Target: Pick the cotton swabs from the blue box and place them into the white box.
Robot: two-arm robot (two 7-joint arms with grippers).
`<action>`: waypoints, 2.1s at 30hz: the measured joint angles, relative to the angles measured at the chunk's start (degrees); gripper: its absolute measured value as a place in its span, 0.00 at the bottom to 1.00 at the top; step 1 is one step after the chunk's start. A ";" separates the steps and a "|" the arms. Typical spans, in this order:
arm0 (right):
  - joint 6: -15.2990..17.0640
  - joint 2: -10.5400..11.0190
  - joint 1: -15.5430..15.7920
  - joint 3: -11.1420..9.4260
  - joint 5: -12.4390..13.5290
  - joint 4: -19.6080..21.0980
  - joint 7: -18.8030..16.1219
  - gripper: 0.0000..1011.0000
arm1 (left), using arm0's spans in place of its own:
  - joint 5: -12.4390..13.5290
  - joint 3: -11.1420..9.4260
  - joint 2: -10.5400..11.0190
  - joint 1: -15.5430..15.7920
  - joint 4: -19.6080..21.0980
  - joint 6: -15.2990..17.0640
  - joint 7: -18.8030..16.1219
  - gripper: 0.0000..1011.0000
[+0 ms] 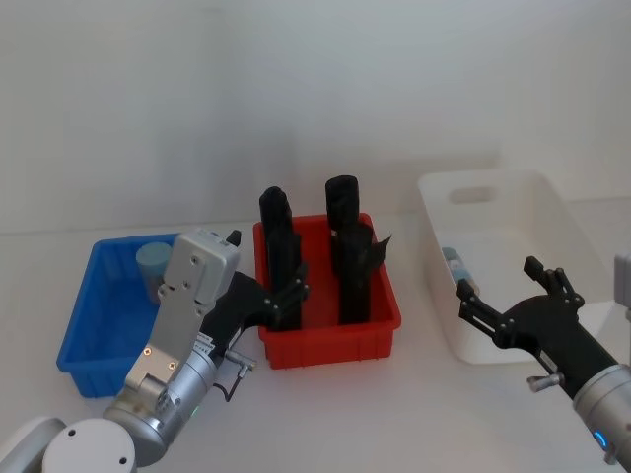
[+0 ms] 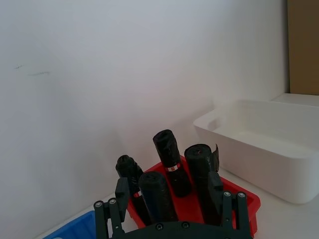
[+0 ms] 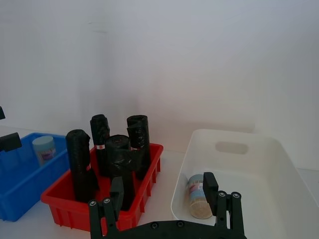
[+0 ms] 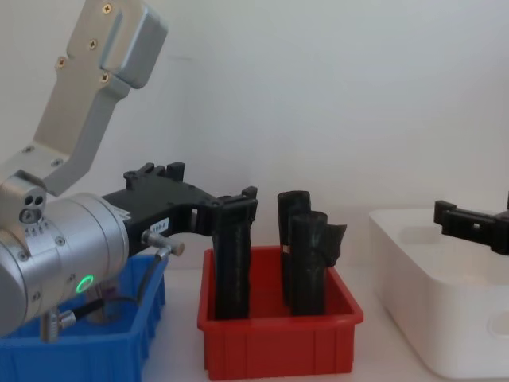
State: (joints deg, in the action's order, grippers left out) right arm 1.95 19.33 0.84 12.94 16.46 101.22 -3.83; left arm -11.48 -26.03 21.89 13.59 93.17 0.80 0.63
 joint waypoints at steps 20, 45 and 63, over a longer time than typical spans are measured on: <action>0.00 0.00 -0.01 0.00 0.00 0.01 0.00 0.99 | 0.00 0.00 0.00 0.00 0.00 0.00 0.00 0.99; -3.29 -4.79 -9.05 1.53 -5.08 -10.25 -8.06 0.99 | 0.00 0.00 0.00 0.00 0.00 0.00 0.00 0.99; -5.64 -9.88 -19.67 2.96 -8.83 -25.69 -14.39 0.99 | 0.00 0.00 0.00 0.00 0.00 0.00 0.00 0.99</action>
State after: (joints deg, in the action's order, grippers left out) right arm -3.69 9.46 -18.83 15.91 7.63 75.53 -18.22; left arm -11.48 -26.03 21.89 13.59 93.18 0.79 0.63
